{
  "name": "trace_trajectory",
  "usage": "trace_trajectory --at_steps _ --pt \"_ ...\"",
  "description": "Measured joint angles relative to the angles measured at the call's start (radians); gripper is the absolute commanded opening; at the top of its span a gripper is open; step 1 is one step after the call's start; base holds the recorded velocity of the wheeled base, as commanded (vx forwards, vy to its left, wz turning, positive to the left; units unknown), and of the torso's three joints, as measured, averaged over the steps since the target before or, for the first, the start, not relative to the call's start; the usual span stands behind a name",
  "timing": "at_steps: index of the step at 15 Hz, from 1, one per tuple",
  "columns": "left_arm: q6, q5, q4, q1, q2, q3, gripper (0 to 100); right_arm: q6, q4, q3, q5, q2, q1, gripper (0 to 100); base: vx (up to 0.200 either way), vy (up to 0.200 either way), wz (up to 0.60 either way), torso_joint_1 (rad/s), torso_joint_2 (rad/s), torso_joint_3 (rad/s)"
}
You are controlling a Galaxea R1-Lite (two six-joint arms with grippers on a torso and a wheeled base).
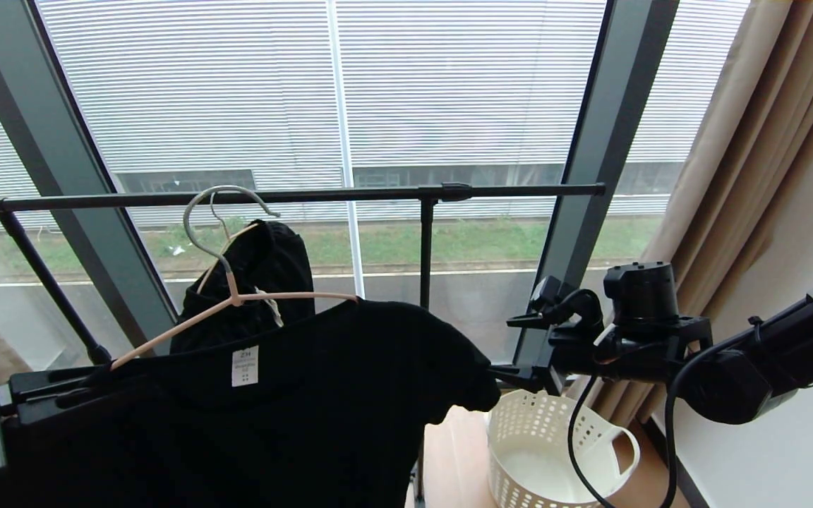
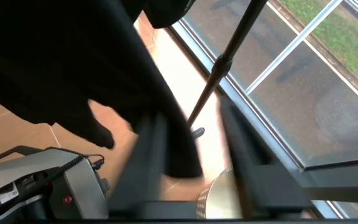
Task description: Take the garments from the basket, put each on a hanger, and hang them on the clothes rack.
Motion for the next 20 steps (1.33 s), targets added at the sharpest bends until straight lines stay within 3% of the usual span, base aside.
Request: trace_trajectory --at_steps 6,8,11,15,20 --pt "-0.167 0.008 -0.125 0.044 0.162 -0.030 0 0.031 0.000 0.017 -0.007 -0.077 0.058 100 0.000 0.000 0.00 0.000 0.00 0.000" --pt "-0.174 0.016 -0.141 0.059 0.229 -0.046 0 0.113 -0.001 0.019 -0.031 -0.113 0.080 100 0.000 0.000 0.00 0.000 0.00 0.000" --pt "-0.180 0.069 -0.145 0.063 0.315 -0.077 0 0.206 -0.001 -0.007 -0.125 -0.144 0.115 100 0.000 0.000 0.00 0.000 0.00 0.000" --pt "-0.260 0.115 -0.146 0.018 0.393 -0.129 0 0.356 0.004 -0.080 -0.206 -0.140 0.135 100 0.000 0.000 0.00 0.000 0.00 0.000" --pt "-0.363 0.208 -0.147 -0.061 0.479 -0.214 0 0.369 0.005 -0.106 -0.221 -0.121 0.137 100 0.000 0.000 0.00 0.000 0.00 0.000"
